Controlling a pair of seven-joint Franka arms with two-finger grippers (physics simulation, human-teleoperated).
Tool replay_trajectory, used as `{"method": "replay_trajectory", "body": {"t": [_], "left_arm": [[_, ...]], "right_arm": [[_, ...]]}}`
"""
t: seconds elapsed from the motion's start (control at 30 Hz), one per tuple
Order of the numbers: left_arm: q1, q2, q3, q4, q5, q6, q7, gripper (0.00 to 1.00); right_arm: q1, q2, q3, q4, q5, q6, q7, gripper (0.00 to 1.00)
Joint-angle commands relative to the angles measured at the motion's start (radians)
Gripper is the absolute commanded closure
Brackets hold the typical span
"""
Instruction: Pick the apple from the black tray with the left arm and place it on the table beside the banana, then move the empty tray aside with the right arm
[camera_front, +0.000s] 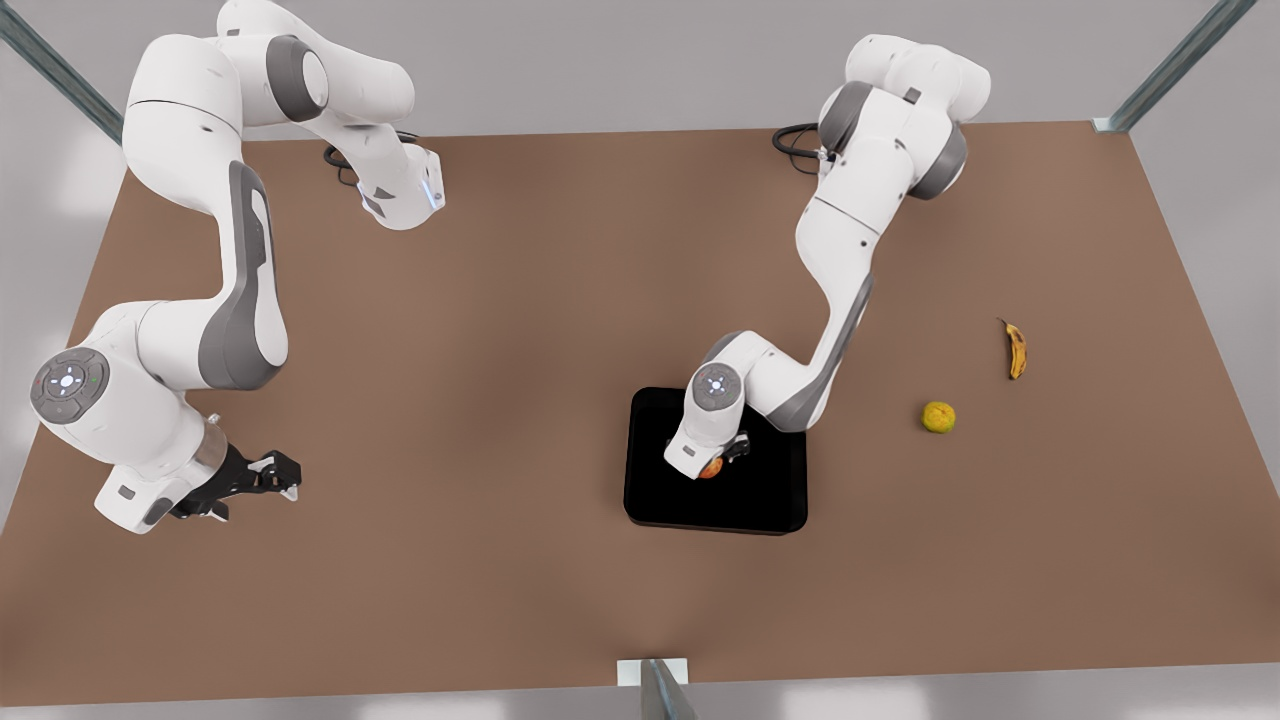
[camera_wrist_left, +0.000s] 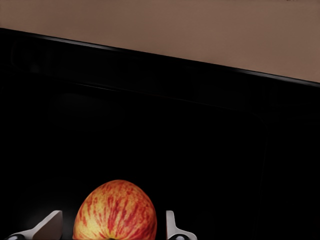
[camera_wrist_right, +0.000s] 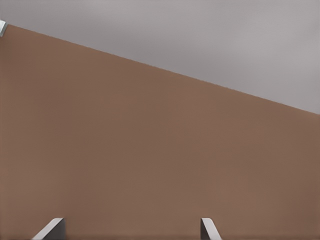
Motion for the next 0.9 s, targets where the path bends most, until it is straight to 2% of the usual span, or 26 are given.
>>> {"method": "replay_trajectory", "body": {"t": [0.0,0.33,0.37,0.4,0.5,0.63,0.73,0.8,0.87], "left_arm": [[0.0,0.007,0.0,0.0,0.019,0.029,-0.115,0.0],[-0.011,0.018,0.0,-0.029,0.035,0.046,-0.132,0.0],[-0.011,0.016,0.0,-0.03,0.035,0.046,-0.134,0.07],[-0.011,0.016,0.0,-0.035,0.035,0.046,-0.134,0.19],[-0.011,0.004,0.0,-0.037,0.035,0.033,-0.132,0.2],[0.0,-0.113,-0.005,-0.043,0.029,-0.204,-0.045,0.18],[0.124,-0.199,-0.005,-0.047,-0.022,-0.342,0.266,0.18],[0.253,-0.245,-0.003,-0.09,-0.022,-0.348,0.515,0.18],[0.346,-0.254,-0.002,-0.098,-0.022,-0.343,0.695,0.18]], "right_arm": [[0.0,-0.002,-0.001,0.001,0.0,0.0,-0.009,0.0],[0.002,0.0,0.001,0.001,0.0,-0.002,-0.009,0.0],[0.002,0.0,0.001,0.001,0.0,0.0,-0.008,0.0],[0.002,0.0,0.001,0.001,0.0,0.0,-0.008,0.0],[0.002,-0.002,0.001,0.001,0.0,0.0,-0.009,0.0],[0.002,0.0,0.001,0.001,0.0,-0.002,-0.008,0.0],[0.002,0.0,0.001,0.001,0.0,-0.002,-0.008,0.0],[0.006,-0.002,0.007,0.001,0.001,-0.003,-0.008,0.0],[0.091,-0.025,0.009,0.014,0.0,-0.134,0.086,0.0]]}}
